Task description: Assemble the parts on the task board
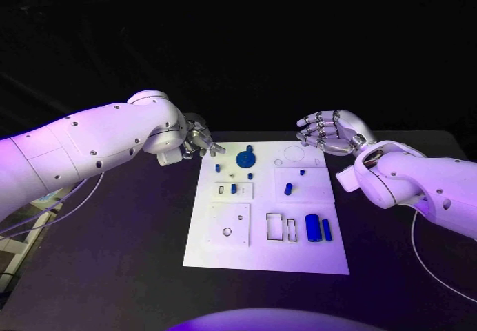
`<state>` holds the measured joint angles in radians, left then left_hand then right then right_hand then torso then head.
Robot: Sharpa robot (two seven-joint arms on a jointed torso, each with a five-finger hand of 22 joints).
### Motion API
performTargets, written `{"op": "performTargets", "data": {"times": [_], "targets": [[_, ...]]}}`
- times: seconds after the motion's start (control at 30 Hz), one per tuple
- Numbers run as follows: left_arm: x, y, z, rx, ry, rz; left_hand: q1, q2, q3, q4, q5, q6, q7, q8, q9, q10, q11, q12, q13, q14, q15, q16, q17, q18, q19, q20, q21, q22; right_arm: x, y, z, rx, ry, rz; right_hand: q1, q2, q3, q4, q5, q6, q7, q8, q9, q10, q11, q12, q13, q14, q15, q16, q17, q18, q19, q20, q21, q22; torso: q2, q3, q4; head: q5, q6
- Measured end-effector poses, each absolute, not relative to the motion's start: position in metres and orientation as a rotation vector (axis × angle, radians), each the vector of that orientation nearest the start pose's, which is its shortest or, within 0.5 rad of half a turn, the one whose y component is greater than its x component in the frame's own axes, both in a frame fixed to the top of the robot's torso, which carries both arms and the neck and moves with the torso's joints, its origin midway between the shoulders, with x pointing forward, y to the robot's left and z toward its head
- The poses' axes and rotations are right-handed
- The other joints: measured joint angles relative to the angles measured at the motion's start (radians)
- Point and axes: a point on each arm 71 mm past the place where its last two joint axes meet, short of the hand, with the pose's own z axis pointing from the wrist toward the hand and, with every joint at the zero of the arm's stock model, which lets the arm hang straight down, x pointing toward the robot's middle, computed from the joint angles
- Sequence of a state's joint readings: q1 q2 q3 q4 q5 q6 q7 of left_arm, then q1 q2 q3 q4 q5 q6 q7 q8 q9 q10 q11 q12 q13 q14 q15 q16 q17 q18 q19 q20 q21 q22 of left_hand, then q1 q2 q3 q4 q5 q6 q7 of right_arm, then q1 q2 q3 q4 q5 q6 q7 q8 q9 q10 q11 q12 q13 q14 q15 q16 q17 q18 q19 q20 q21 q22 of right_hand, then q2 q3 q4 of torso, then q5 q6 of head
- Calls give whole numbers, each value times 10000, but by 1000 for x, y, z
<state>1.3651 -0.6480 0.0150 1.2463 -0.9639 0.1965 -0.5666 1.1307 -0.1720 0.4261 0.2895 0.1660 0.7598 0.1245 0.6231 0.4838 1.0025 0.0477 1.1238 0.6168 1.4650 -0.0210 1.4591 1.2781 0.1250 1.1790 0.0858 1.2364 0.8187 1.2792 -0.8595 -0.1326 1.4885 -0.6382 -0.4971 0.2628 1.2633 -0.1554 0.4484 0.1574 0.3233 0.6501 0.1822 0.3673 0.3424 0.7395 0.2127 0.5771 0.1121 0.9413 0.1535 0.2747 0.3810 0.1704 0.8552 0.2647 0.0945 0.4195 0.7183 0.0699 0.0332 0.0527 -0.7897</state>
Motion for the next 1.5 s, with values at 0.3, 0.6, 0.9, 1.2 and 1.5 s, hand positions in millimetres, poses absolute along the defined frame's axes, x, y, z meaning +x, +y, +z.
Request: {"op": "performTargets", "data": {"times": [0.3, 0.6, 0.9, 1.2, 1.5], "targets": [[568, 207, -153, -3328, 22077, -3552, 39, -39, -136, 29, 0, 72, 20, -52, -54, 94, 24, 59, 99, 0, 0, 0, 199, -2, 3, 3, 0, 174, 497, -227, -168, 4811, 14903, 11018, 0, 0, 0, 0, 0, 0, 0, 0, 1, 0, 0, 0, 0, 0, 0, 0, 1, 0, 0, 0, 0, 0, 18, 0, -17, 123, 7], [572, 206, -170, -3327, 22335, -3257, -37, -41, -378, 38, 0, 182, 39, -99, -126, 254, 40, 176, 224, 0, 0, 78, 300, -4, 167, 20, 117, 407, 496, -226, -170, 4821, 14927, 11025, 0, 0, 0, 0, 0, 0, 0, 0, 1, 0, 0, 0, 1, 0, 0, 0, 1, 0, 0, 0, 0, 1, 21, 20, -35, 150, -32], [574, 204, -180, -3302, 22679, -3135, -203, 10, -551, 55, -1, 292, 3, -99, -148, 290, 4, 226, 256, 0, -1, 117, 299, -5, 239, 19, 172, 501, 496, -225, -170, 4818, 14936, 11038, 1, 0, 0, 0, 0, 0, 0, 41, -10, 0, 0, 42, -23, 36, 36, 0, -13, 1, 0, 0, -38, -26, 5, 30, -37, 141, -62], [574, 203, -184, -3242, 22976, -3117, -256, 63, -578, 28, 0, 397, -30, -99, -157, 442, -3, 341, 435, 0, -1, 202, 299, -6, 333, -5, 282, 707, 496, -225, -170, 4816, 14940, 11045, 1, 0, 0, 0, 0, 0, 0, 41, -10, 0, 0, 42, -24, 36, 36, 0, -12, 0, 0, 0, -38, -35, -9, 30, -35, 127, -91], [573, 200, -186, -3083, 23279, -3121, -199, 120, -633, 28, -1, 505, -68, -99, -157, 487, -48, 408, 523, 0, -2, 238, 298, -6, 416, -16, 348, 811, 496, -224, -170, 4808, 14945, 11061, 1, 0, 0, 0, 0, 0, 0, 41, -10, 0, -1, 42, -32, 36, 36, 0, -12, 0, 0, 0, -38, -36, -9, 29, -34, 125, -104]]}}
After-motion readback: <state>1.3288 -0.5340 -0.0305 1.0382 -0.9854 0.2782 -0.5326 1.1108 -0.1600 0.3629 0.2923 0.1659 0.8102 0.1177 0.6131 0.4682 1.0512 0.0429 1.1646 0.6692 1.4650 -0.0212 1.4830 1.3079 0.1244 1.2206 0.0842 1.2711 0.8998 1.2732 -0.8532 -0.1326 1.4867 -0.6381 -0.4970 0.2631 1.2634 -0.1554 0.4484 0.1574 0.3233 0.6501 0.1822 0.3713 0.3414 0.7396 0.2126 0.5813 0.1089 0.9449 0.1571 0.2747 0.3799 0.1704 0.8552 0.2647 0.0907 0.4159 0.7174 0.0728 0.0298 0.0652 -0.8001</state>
